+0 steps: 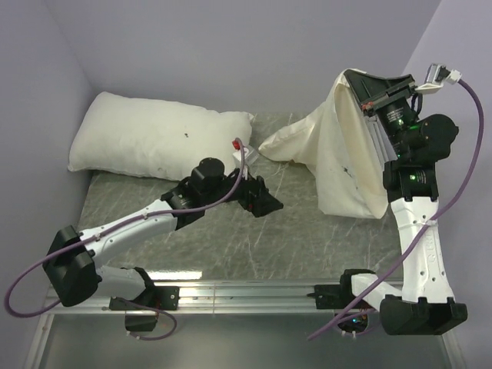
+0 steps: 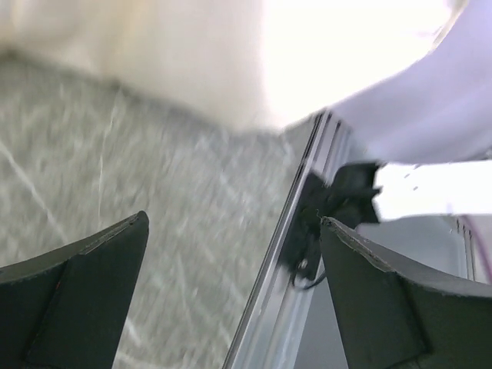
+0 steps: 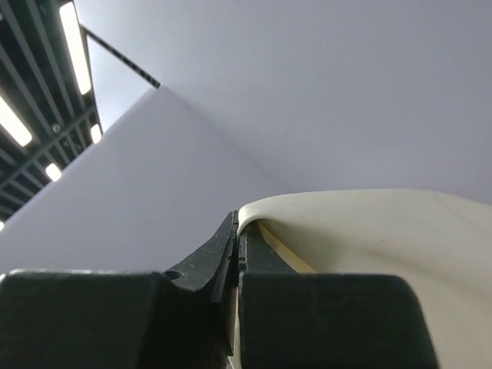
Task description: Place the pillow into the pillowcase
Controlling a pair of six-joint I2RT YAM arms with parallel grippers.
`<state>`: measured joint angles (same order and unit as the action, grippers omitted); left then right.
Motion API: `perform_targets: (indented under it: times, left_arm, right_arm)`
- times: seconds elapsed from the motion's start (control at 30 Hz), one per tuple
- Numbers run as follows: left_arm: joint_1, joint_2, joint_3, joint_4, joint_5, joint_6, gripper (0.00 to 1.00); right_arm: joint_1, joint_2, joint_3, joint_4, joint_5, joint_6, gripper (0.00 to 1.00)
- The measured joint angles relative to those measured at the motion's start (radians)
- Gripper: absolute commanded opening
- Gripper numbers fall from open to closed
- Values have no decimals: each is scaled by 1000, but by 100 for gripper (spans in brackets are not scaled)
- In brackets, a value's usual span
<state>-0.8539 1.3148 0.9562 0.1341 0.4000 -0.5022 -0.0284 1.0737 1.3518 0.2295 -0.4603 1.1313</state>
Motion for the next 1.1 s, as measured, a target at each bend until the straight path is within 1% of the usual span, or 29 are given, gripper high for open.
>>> perform_targets:
  times: [0.07,0.17,0.2,0.27,0.33,0.4,0.47,0.53,0.67,0.73,0.83,0.93,1.03,1.07,1.1]
  left_arm:
    - [-6,-10,43,1,-14,0,99]
    - [0,-5,71,0,-57,12,98]
    - [11,0,71,-3,-76,18,92]
    - [42,27,81,-22,-132,48,85]
    - [81,89,123,-53,-195,104,87]
    - [116,172,185,-76,-245,178,93]
    - [157,262,257,-95,-253,254,93]
    - [197,347,318,-103,-216,322,92]
    - [269,505,414,-128,-27,449,93]
    - [285,550,408,-125,73,496,93]
    - [277,576,360,-117,206,550,93]
    - [244,594,354,-108,269,592,92]
    - [207,632,368,-89,254,617,82]
    - [196,652,383,-89,237,622,65]
    - [187,681,404,-86,212,619,52]
  right_arm:
    - [7,20,34,-7,36,6,0]
    - [6,83,139,-14,61,26,0]
    - [6,102,176,-13,57,33,0]
    - [6,128,237,-14,45,40,0]
    - [6,128,269,-22,23,37,0]
    - [6,107,279,-27,-5,19,0]
    - [6,80,271,-41,-32,-5,0]
    - [6,42,248,-58,-65,-40,0]
    - [1,-34,200,-101,-117,-119,0]
    - [-5,-58,194,-121,-135,-151,0]
    - [-18,-79,194,-147,-159,-193,0]
    - [-32,-85,195,-160,-179,-217,0]
    - [-50,-86,199,-172,-200,-224,0]
    - [-57,-84,201,-173,-208,-225,0]
    - [-68,-84,201,-177,-219,-225,0]
